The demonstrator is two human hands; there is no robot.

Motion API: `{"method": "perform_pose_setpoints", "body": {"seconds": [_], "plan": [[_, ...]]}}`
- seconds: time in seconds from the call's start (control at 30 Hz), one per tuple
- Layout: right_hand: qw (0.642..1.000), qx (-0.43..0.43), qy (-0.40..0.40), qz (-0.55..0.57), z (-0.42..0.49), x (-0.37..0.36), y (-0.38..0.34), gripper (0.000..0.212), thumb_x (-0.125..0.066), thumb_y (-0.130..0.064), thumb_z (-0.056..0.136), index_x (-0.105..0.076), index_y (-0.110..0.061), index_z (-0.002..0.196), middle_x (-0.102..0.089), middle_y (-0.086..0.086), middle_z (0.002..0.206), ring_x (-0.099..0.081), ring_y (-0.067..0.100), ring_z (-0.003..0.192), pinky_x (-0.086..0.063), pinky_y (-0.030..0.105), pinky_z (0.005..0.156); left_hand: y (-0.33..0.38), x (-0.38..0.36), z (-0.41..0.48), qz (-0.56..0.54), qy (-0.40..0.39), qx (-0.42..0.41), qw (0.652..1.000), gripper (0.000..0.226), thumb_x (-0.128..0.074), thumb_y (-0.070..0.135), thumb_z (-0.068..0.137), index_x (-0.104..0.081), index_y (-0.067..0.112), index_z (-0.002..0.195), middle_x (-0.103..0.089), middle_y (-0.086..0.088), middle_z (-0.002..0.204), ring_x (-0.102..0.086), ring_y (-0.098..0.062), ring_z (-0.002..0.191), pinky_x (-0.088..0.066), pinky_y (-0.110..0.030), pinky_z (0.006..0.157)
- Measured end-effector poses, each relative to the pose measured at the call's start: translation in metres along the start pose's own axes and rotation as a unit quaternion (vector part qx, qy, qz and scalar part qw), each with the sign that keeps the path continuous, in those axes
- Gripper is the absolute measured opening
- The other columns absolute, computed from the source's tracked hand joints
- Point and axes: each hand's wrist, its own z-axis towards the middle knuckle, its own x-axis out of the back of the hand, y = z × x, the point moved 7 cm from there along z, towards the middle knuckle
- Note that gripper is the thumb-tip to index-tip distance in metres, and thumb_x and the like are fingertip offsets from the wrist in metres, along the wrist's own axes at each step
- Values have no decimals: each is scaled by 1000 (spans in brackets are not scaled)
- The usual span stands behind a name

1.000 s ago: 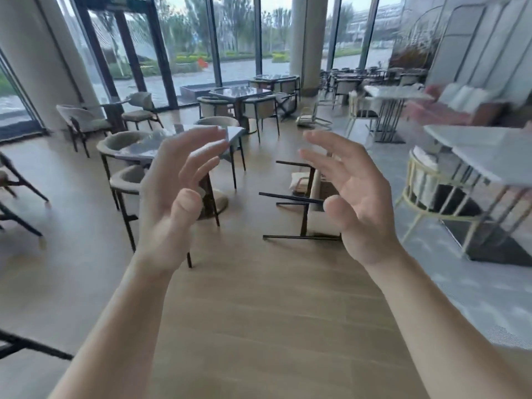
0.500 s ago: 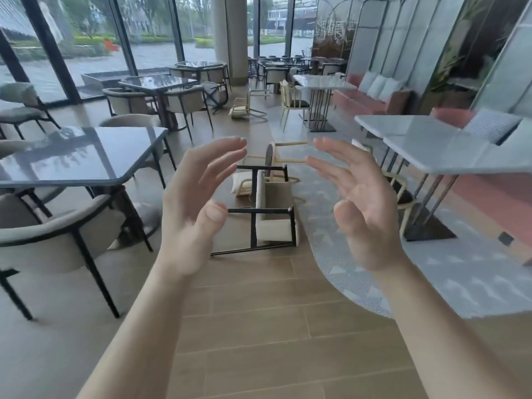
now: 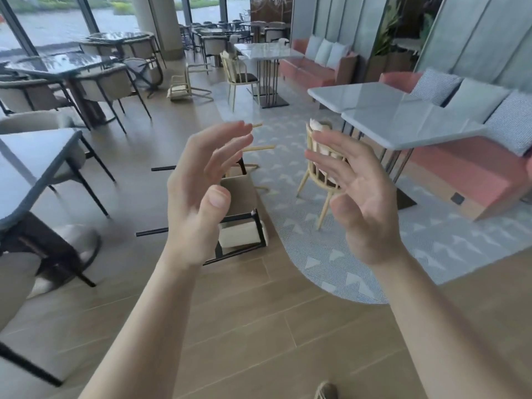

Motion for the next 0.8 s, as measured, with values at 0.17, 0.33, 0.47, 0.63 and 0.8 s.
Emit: {"method": "perform_pose_setpoints", "body": {"seconds": [0.17, 0.33, 0.47, 0.63, 0.8], "plan": [[1000, 6, -13, 22, 49, 41, 84, 86, -60, -77, 90, -46, -13, 146, -54, 11, 152, -61, 28, 138, -45, 52, 119, -75, -26, 49, 12, 8, 2, 1000, 81, -54, 78, 94, -52, 12, 141, -56, -13, 144, -58, -41, 137, -45, -47, 113], [997, -1, -59, 52, 116, 78, 162, 80, -60, -78, 90, -47, -21, 145, -55, 10, 152, -62, 28, 137, -44, 54, 119, -139, -43, 102, 44, 65, -9, 997, 78, -53, 79, 92, -51, 16, 139, -59, -9, 141, -59, -42, 136, -45, -49, 113], [992, -15, -94, 77, 172, 88, 215, 87, -59, -78, 89, -46, -11, 144, -55, 13, 149, -64, 28, 134, -45, 50, 118, -184, -48, 139, 63, 102, 14, 993, 81, -54, 80, 91, -50, 14, 138, -59, -8, 141, -59, -41, 135, -45, -49, 114], [985, -12, -130, 112, 236, 85, 296, 87, -58, -79, 89, -48, -12, 144, -56, 11, 149, -64, 28, 134, -47, 48, 116, -252, -38, 185, 68, 150, 13, 986, 82, -57, 80, 90, -51, 14, 137, -65, 1, 138, -60, -36, 135, -46, -48, 113], [976, -24, -155, 153, 303, 83, 382, 80, -61, -75, 91, -50, -15, 142, -57, 11, 147, -65, 30, 132, -47, 37, 113, -345, -23, 236, 70, 194, 6, 979, 79, -57, 79, 90, -54, 15, 137, -63, -10, 137, -59, -43, 135, -46, -49, 112]]}}
